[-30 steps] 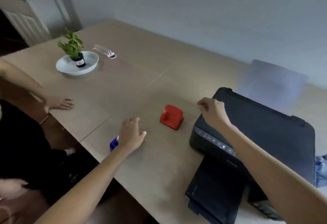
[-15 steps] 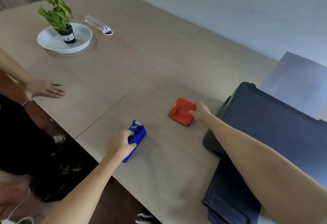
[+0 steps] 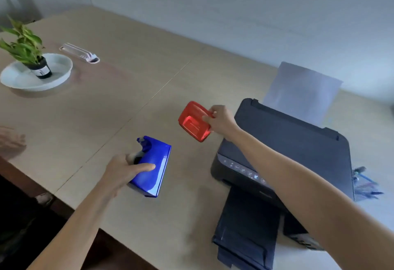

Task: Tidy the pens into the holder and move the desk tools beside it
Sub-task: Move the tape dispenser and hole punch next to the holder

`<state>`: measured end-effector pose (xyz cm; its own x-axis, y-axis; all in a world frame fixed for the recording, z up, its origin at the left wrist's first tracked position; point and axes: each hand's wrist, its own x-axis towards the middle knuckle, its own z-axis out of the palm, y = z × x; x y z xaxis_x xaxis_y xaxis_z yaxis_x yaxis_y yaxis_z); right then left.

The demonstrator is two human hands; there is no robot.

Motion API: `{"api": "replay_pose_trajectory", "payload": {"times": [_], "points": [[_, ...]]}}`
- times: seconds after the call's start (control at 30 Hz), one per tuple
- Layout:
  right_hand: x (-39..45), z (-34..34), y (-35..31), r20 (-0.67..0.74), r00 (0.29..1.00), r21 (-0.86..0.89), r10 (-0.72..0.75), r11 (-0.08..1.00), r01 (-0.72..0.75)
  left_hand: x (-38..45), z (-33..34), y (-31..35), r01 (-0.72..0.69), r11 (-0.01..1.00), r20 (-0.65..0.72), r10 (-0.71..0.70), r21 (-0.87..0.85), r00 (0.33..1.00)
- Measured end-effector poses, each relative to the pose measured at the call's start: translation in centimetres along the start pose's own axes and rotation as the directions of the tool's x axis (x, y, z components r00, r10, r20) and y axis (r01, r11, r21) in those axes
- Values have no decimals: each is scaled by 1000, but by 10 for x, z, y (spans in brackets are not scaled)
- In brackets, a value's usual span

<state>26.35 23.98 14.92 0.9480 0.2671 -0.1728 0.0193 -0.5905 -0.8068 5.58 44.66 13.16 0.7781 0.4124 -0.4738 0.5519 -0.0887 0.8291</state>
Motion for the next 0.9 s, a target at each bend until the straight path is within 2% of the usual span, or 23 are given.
{"api": "replay_pose_trajectory", "payload": {"times": [0.1, 0.17, 0.37, 0.47, 0.57, 0.63, 0.7, 0.77, 0.9], "points": [[-28, -82, -11, -65, 997, 142, -50, 988, 59, -31, 35, 60, -140, 990, 67, 139, 7, 988], [-54, -143, -11, -134, 988, 160, -81, 982, 102, -48, 72, 95, -240, 971, 123, 239, -9, 963], [-133, -300, 49, -357, 932, 177, -52, 977, 123, -96, 218, 159, -434, 901, 363, 405, -1, 839], [-176, -362, 103, -473, 880, 174, 36, 983, 54, -121, 301, 166, -499, 862, 509, 392, 88, 766], [-211, -412, 166, -584, 796, 186, 160, 981, -60, -148, 383, 158, -533, 829, 640, 317, 172, 700], [-230, -433, 203, -622, 738, 246, 260, 960, -131, -161, 432, 144, -563, 789, 673, 279, 247, 685], [-246, -447, 237, -645, 680, 308, 348, 933, -186, -169, 479, 127, -617, 708, 705, 241, 343, 668], [-256, -452, 269, -663, 632, 324, 402, 915, -241, -170, 517, 108, -630, 634, 706, 181, 449, 685], [-263, -447, 331, -661, 580, 340, 475, 880, -333, -164, 566, 77, -560, 546, 614, 103, 623, 783]]}}
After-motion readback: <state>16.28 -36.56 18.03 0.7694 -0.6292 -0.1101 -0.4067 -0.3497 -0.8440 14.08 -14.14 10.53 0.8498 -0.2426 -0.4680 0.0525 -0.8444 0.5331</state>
